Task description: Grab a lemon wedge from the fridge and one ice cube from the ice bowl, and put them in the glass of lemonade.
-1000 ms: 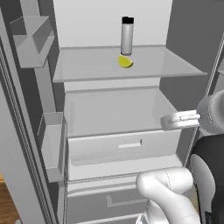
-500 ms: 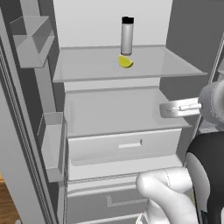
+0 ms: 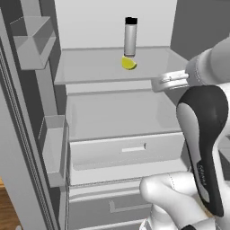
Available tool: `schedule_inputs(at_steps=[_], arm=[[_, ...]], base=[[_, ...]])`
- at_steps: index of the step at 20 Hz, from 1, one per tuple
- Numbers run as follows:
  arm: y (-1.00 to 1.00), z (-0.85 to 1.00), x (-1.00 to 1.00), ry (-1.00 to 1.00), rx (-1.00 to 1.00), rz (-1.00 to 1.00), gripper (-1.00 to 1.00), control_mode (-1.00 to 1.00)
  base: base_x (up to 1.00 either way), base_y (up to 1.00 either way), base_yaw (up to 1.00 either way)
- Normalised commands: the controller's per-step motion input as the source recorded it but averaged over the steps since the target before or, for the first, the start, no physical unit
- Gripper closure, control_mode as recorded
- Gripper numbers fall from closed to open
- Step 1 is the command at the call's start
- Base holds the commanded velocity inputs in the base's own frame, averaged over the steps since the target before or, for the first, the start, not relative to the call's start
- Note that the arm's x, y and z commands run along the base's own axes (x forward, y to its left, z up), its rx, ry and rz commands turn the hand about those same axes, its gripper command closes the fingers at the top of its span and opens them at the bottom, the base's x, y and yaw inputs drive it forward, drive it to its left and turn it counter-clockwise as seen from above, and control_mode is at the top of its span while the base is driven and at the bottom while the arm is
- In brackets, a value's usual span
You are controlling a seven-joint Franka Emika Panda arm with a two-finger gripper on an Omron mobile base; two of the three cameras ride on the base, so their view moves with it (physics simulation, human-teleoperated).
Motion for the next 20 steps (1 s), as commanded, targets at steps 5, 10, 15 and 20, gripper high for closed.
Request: schedule_inputs(at_steps=[5, 10, 15, 20], arm=[[0.0, -0.01, 1.0, 0.07, 0.0, 0.13, -1.0, -1.0], [0.0, -0.02, 1.0, 0.05, 0.0, 0.11, -1.0, -1.0], [0.0, -0.03, 1.0, 0.0, 0.0, 0.03, -1.0, -1.0], [0.02, -0.13, 0.86, 0.0, 0.0, 0.0, -1.0, -1.0]], base=[[0.0, 0.0, 0.0], [0.0, 0.0, 0.0], [0.0, 0.0, 0.0], [0.0, 0.0, 0.0]])
